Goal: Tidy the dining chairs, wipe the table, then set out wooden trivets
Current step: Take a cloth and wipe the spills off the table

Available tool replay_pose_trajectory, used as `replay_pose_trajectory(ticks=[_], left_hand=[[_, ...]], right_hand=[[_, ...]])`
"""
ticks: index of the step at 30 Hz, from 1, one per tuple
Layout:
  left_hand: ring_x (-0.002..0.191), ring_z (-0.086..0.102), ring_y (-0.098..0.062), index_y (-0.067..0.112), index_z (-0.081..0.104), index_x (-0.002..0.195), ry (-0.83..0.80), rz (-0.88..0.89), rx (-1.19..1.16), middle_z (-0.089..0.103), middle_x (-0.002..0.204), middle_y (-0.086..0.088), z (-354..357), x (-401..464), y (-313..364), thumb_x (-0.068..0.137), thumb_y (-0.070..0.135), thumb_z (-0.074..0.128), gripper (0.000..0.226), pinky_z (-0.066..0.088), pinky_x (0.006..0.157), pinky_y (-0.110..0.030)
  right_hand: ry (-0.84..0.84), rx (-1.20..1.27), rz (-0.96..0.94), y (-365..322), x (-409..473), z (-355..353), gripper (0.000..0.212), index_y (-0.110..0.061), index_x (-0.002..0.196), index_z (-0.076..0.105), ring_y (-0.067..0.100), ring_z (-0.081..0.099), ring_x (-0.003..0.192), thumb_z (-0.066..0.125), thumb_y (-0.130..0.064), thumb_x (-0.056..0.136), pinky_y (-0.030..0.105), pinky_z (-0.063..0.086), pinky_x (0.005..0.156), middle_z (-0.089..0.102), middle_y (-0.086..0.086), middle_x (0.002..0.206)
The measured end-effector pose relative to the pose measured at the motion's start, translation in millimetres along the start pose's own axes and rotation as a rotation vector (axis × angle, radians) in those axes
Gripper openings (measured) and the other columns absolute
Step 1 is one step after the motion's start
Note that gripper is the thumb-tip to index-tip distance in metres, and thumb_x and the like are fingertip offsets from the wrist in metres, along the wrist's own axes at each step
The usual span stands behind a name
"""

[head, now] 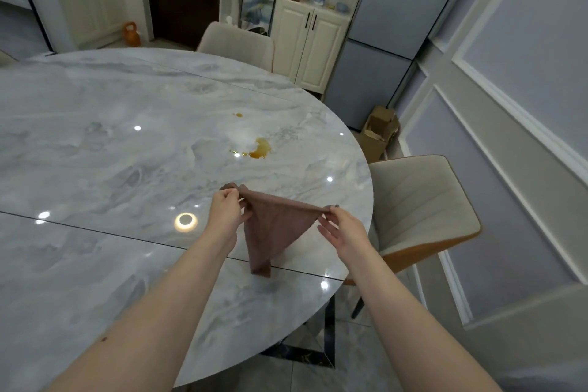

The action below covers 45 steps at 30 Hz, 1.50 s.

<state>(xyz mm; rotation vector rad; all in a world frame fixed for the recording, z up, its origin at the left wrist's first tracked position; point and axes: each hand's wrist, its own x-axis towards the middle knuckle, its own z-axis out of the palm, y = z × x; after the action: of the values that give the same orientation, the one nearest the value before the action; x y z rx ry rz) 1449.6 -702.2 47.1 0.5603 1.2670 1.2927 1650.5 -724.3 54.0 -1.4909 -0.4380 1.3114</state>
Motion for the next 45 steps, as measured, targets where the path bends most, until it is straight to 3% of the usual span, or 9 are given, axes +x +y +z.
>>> replay_pose_trajectory(ticks=[8, 13, 17, 23, 28, 32, 39, 42, 45], left_hand=[[0.083, 0.057, -0.018, 0.012, 0.051, 0.077, 0.077, 0.173, 0.037, 0.056, 0.081, -0.003, 12, 8, 29, 0.095, 0.010, 0.040, 0.021, 0.050, 0.078, -0.036], [0.089, 0.052, -0.015, 0.013, 0.055, 0.094, 0.183, 0.274, 0.109, 0.058, 0.096, -0.003, 14, -1, 45, 0.094, 0.017, 0.049, 0.007, 0.040, 0.075, -0.029], [0.088, 0.051, -0.013, 0.015, 0.053, 0.094, 0.241, 0.345, 0.125, 0.056, 0.097, 0.001, 13, -16, 50, 0.095, 0.018, 0.048, 0.005, 0.040, 0.078, -0.028], [0.089, 0.050, -0.016, 0.010, 0.053, 0.092, 0.377, 0.423, 0.180, 0.053, 0.117, -0.013, 3, -19, 40, 0.094, 0.015, 0.046, 0.008, 0.039, 0.080, -0.025], [0.091, 0.054, -0.020, 0.013, 0.054, 0.085, 0.406, 0.272, 0.193, 0.056, 0.114, -0.011, -2, 10, 16, 0.091, 0.017, 0.048, 0.009, 0.047, 0.088, -0.036], [0.088, 0.065, -0.033, 0.009, 0.063, 0.078, 0.382, 0.113, 0.165, 0.066, 0.091, -0.013, -10, 55, -16, 0.083, 0.019, 0.053, 0.015, 0.054, 0.084, -0.049], [0.092, 0.064, -0.032, 0.010, 0.064, 0.082, 0.402, 0.035, 0.211, 0.064, 0.090, -0.011, -28, 79, -55, 0.085, 0.017, 0.054, 0.013, 0.053, 0.087, -0.045], [0.091, 0.061, -0.038, -0.001, 0.063, 0.077, 0.454, 0.001, 0.366, 0.064, 0.086, -0.024, -43, 64, -73, 0.086, 0.016, 0.053, 0.022, 0.048, 0.080, -0.042], [0.099, 0.057, -0.043, -0.007, 0.066, 0.089, 0.493, -0.117, 0.564, 0.063, 0.101, -0.031, -60, 46, -92, 0.088, 0.016, 0.051, 0.028, 0.044, 0.085, -0.042]], right_hand=[[0.071, -0.048, -0.201, -41, -17, 14, 0.007, -0.012, 0.092, 0.064, 0.014, 0.065, 0.077, 0.058, -0.015, 0.094, 0.024, 0.055, 0.070, 0.066, 0.004, 0.087], [0.141, -0.116, -0.314, -49, -30, 18, 0.011, -0.010, 0.097, 0.068, 0.013, 0.063, 0.077, 0.060, -0.018, 0.093, 0.023, 0.053, 0.071, 0.067, 0.002, 0.084], [0.156, -0.163, -0.373, -50, -44, 19, 0.011, -0.010, 0.094, 0.068, 0.011, 0.060, 0.072, 0.061, -0.018, 0.092, 0.022, 0.051, 0.069, 0.065, 0.002, 0.081], [0.178, -0.249, -0.426, -43, -49, 18, 0.013, -0.009, 0.088, 0.069, 0.009, 0.055, 0.065, 0.063, -0.020, 0.091, 0.017, 0.044, 0.059, 0.063, 0.001, 0.076], [0.195, -0.321, -0.355, -28, -22, 22, 0.015, -0.007, 0.089, 0.069, 0.010, 0.057, 0.067, 0.064, -0.020, 0.090, 0.018, 0.043, 0.059, 0.065, 0.004, 0.081], [0.204, -0.360, -0.267, -14, 14, 29, 0.013, -0.006, 0.084, 0.068, 0.009, 0.057, 0.063, 0.064, -0.018, 0.090, 0.018, 0.044, 0.055, 0.064, 0.002, 0.077], [0.198, -0.429, -0.216, 24, 52, 31, 0.015, -0.009, 0.071, 0.065, 0.009, 0.058, 0.055, 0.067, -0.015, 0.085, 0.024, 0.046, 0.059, 0.063, 0.002, 0.067], [0.148, -0.573, -0.143, 61, 49, 16, 0.017, -0.008, 0.071, 0.067, 0.015, 0.062, 0.064, 0.068, -0.019, 0.083, 0.026, 0.047, 0.062, 0.065, 0.006, 0.066], [0.064, -0.779, -0.022, 92, 46, 1, 0.033, -0.015, 0.051, 0.056, 0.025, 0.063, 0.070, 0.067, -0.021, 0.081, 0.038, 0.053, 0.072, 0.061, 0.007, 0.060]])
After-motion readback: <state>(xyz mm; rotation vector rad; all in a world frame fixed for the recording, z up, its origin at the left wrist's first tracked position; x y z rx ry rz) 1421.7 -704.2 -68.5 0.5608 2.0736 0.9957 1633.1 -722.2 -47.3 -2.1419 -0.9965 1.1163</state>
